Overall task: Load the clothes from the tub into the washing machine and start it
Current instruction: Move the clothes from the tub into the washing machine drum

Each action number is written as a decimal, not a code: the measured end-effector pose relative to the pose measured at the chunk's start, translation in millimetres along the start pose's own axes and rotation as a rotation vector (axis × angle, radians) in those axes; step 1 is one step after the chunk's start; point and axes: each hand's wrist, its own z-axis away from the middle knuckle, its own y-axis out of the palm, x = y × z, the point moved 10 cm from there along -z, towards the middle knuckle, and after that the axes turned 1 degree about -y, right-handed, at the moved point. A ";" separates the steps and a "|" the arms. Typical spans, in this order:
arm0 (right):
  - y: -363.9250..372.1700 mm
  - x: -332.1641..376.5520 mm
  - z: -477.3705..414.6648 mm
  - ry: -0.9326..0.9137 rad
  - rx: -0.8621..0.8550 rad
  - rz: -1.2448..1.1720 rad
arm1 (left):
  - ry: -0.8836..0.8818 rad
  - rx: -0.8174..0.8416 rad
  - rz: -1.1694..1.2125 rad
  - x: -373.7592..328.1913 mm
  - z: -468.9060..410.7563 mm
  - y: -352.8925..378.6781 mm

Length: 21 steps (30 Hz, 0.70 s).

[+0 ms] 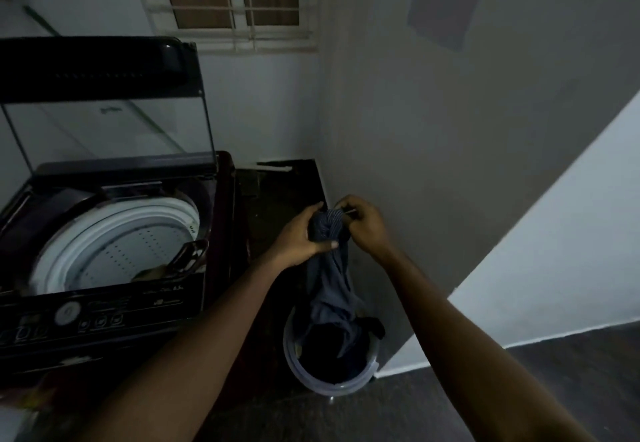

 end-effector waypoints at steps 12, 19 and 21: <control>37.8 -61.9 58.8 0.310 0.191 -0.203 | 0.187 -0.387 0.276 -68.8 2.0 -61.9; 55.8 -115.7 57.1 0.385 0.138 -0.008 | 0.122 -0.469 0.541 -43.1 14.9 -86.5; 29.7 -111.9 51.5 0.358 0.030 -0.002 | 0.056 -0.604 0.328 -23.0 24.5 -110.9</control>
